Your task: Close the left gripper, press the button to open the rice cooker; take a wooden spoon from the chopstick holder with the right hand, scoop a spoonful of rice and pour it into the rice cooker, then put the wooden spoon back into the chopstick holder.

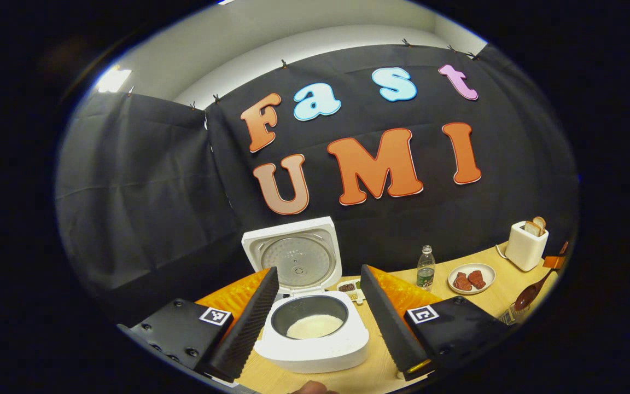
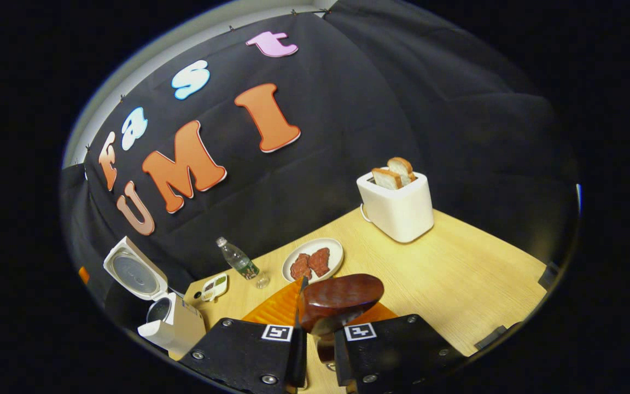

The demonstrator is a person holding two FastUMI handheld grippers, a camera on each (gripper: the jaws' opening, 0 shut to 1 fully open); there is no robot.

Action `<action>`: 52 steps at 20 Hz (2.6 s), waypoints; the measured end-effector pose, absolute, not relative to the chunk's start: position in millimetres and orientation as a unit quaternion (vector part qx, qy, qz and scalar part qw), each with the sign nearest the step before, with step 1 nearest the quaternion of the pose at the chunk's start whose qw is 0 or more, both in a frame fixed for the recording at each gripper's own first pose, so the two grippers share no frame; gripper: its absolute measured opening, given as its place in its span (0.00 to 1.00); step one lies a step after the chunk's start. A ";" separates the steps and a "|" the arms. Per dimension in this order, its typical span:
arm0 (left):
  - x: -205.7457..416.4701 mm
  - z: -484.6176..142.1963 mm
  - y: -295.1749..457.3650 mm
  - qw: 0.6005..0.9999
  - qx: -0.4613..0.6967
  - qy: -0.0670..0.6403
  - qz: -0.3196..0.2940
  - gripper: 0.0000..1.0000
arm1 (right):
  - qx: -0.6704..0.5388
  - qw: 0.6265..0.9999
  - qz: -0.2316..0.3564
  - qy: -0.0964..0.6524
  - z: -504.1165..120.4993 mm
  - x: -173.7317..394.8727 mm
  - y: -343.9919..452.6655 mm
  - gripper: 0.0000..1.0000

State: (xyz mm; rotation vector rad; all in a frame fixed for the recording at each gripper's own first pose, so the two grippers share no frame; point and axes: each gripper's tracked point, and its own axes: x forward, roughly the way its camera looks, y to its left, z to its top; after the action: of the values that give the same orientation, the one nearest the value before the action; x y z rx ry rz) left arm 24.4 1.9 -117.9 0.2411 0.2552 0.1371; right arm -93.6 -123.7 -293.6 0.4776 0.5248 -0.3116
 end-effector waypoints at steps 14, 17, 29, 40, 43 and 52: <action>27.5 -156.9 118.8 0.983 0.070 0.153 0.078 1.00 | 0.145 0.937 -0.058 0.313 -315.4 -98.6 63.7 0.19; 18.9 -163.1 133.8 0.981 0.075 0.162 0.082 0.96 | 0.077 0.943 -0.060 0.319 -336.6 -99.0 66.1 0.18; 12.2 -179.6 162.7 0.973 0.079 0.189 0.107 1.00 | -0.068 0.953 -0.062 0.290 -389.1 -112.0 83.5 0.17; 0.3 -199.5 179.7 0.966 0.062 0.222 0.118 1.00 | 0.148 0.923 -0.036 0.353 -401.7 -123.7 162.2 0.17; -4.8 -202.3 189.8 0.964 0.056 0.228 0.126 1.00 | 0.275 0.877 -0.076 0.386 -413.0 -121.7 151.6 0.14; -11.0 -205.3 196.7 0.962 0.050 0.233 0.132 1.00 | 0.435 0.801 -0.087 0.403 -418.8 -123.8 145.1 0.17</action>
State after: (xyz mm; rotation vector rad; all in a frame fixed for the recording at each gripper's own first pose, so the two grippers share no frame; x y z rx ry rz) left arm -11.0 196.7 -205.3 0.1020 0.4714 0.2677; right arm -123.8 145.1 -418.8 0.9333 0.8639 -0.1856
